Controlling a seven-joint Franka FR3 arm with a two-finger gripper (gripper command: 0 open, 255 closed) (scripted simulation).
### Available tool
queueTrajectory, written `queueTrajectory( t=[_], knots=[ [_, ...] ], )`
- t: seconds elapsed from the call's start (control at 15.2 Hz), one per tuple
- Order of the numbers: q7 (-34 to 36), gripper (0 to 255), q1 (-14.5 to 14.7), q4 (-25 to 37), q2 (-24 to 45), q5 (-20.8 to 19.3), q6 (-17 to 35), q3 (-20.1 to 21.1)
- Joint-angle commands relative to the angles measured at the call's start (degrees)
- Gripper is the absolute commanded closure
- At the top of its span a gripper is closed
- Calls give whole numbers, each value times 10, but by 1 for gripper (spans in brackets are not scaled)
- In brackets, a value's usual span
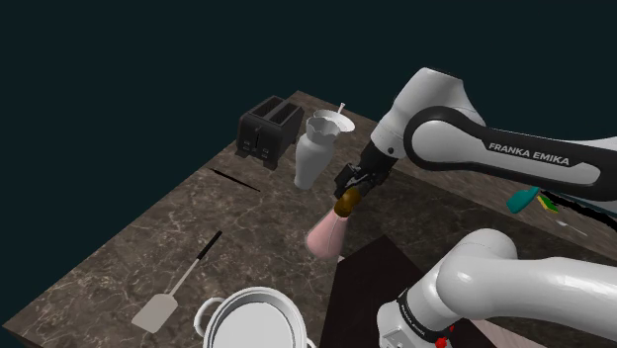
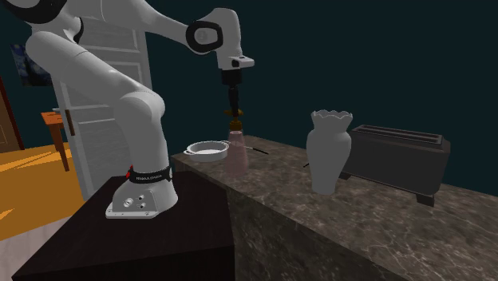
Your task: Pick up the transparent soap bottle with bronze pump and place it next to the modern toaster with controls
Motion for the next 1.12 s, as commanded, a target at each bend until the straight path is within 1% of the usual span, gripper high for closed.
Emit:
queueTrajectory(
  t=[0.0, 0.2, 0.26, 0.86, 1.06],
  knots=[
    [0, 0, 0, -1, 0, 0, 1, 0],
    [0, 0, 0, -1, 0, 0, 1, 0],
    [0, 255, 0, -1, 0, 0, 1, 0],
    [0, 255, 0, -1, 0, 0, 1, 0],
    [2, 255, -2, 21, -3, -4, -24, -3]
  ],
)
